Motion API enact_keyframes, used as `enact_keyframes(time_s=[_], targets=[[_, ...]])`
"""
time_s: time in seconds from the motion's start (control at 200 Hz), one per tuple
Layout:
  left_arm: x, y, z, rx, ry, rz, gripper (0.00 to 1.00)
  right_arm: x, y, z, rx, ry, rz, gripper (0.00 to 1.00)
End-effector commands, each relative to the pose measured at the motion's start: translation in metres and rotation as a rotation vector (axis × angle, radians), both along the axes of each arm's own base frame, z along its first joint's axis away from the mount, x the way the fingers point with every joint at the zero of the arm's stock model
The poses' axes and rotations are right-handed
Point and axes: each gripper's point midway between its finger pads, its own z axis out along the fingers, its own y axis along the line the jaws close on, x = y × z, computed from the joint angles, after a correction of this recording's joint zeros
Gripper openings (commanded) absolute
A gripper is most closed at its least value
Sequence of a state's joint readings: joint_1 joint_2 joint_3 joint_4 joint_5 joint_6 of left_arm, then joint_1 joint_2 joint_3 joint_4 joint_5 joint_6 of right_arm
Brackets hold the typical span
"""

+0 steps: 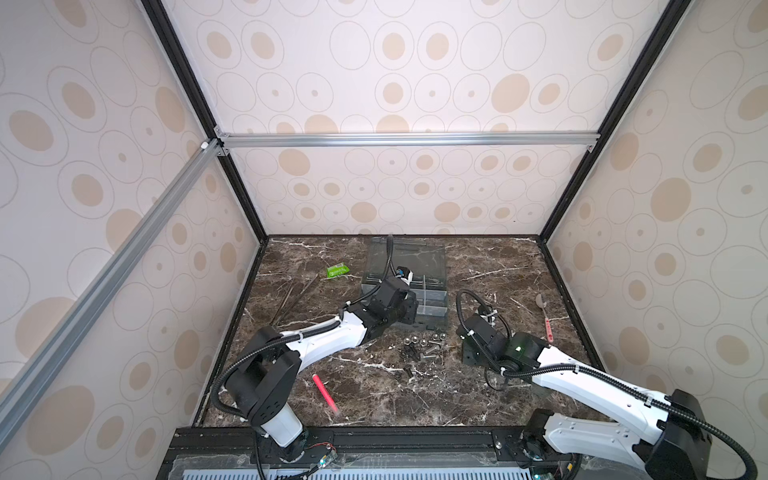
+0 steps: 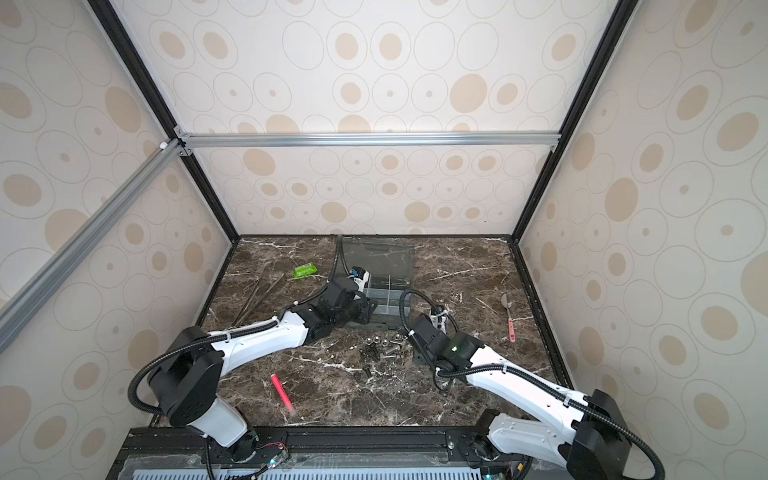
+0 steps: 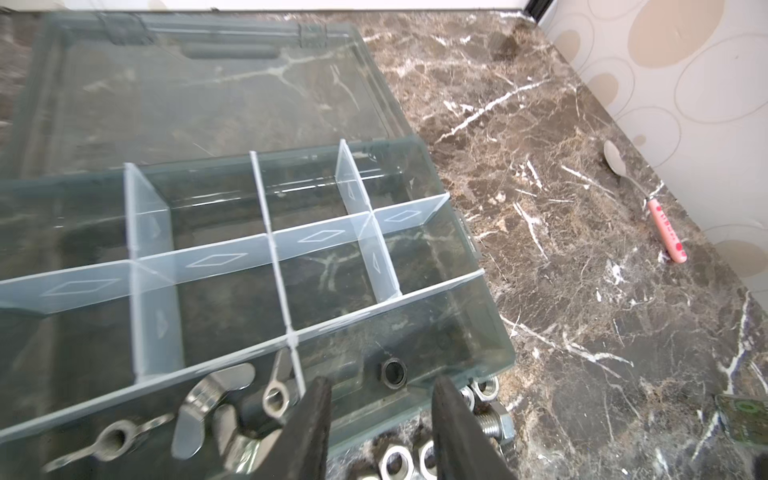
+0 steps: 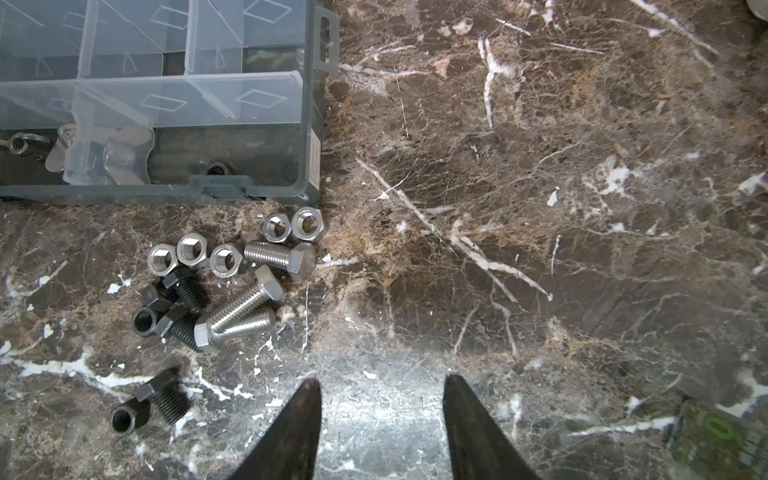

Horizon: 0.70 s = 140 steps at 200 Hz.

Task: Sort the screws and nuts into containers
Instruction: 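Carry the black nut with the left gripper into an organizer compartment and release, then withdraw the left gripper from the organizer while the right gripper moves toward the pile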

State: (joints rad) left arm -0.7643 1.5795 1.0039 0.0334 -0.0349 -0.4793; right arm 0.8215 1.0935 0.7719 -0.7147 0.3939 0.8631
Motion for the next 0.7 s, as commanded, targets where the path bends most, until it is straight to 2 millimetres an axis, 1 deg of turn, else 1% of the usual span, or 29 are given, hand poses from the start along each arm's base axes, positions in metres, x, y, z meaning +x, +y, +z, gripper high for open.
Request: enact_keyframes(time_s=[0.0, 0.175, 0.38, 0.695], targets=[[-0.002, 0.014, 0.013, -0.024, -0.036, 0.062, 0.41, -0.001, -0.007, -0.002, -0.009, -0.003, -0.023, 0.51], [-0.018, 0.033, 0.017, -0.103, -0.053, 0.109, 0.42, -0.001, -0.003, -0.006, -0.005, 0.009, -0.015, 0.51], [-0.027, 0.059, 0.012, -0.085, -0.059, 0.173, 0.43, 0.001, 0.004, -0.01, -0.009, 0.033, 0.009, 0.51], [-0.042, 0.091, 0.025, -0.151, -0.121, 0.261, 0.45, 0.001, 0.007, -0.011, 0.004, 0.04, 0.017, 0.51]])
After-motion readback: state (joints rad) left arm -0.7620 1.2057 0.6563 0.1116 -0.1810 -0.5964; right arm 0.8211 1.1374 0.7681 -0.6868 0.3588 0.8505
